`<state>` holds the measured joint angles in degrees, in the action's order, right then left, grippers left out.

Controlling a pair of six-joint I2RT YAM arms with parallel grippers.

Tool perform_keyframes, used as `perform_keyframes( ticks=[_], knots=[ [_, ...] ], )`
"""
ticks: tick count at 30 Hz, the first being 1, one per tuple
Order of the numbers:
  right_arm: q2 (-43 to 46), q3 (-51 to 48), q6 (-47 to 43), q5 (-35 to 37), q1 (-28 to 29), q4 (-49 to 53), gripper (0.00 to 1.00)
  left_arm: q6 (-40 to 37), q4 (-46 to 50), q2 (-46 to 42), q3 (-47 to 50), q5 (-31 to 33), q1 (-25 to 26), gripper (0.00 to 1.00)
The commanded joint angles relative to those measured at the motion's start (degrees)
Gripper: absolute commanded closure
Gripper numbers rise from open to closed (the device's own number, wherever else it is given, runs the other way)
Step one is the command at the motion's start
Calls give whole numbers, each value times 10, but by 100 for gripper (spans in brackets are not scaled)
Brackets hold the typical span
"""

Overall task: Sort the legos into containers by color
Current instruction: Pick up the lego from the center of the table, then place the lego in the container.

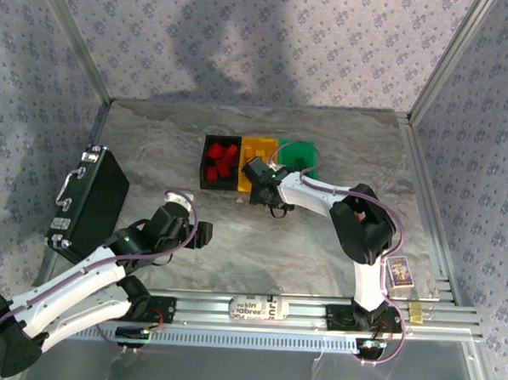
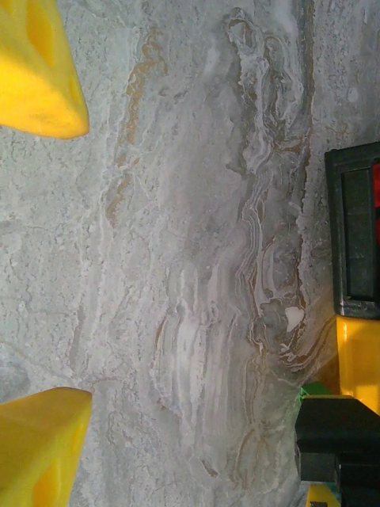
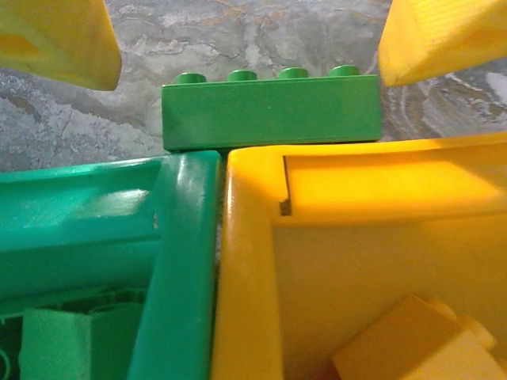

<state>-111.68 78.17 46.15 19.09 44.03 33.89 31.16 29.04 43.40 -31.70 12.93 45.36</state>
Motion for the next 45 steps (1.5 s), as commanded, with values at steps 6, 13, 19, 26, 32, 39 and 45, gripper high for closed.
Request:
perform_keyframes(
  ticks=[6,13,19,26,32,39,45],
  knots=[
    [-26,25,9,19,2,15,23,10,0,1,2,7,-2,18],
    [-38,30,-5,13,-1,8,32,11,4,-3,4,10,-2,18],
    [-32,31,-15,28,3,19,40,9,7,-4,2,13,-1,18],
    [-7,13,-15,42,13,25,42,8,4,-1,-2,13,-2,18],
    [24,-6,-4,55,32,33,43,8,7,1,-4,14,-1,18],
    [80,-18,-7,80,39,52,41,8,6,0,-4,14,-2,18],
    [113,-10,-34,86,18,62,40,8,6,2,-6,13,-2,18]
  ],
)
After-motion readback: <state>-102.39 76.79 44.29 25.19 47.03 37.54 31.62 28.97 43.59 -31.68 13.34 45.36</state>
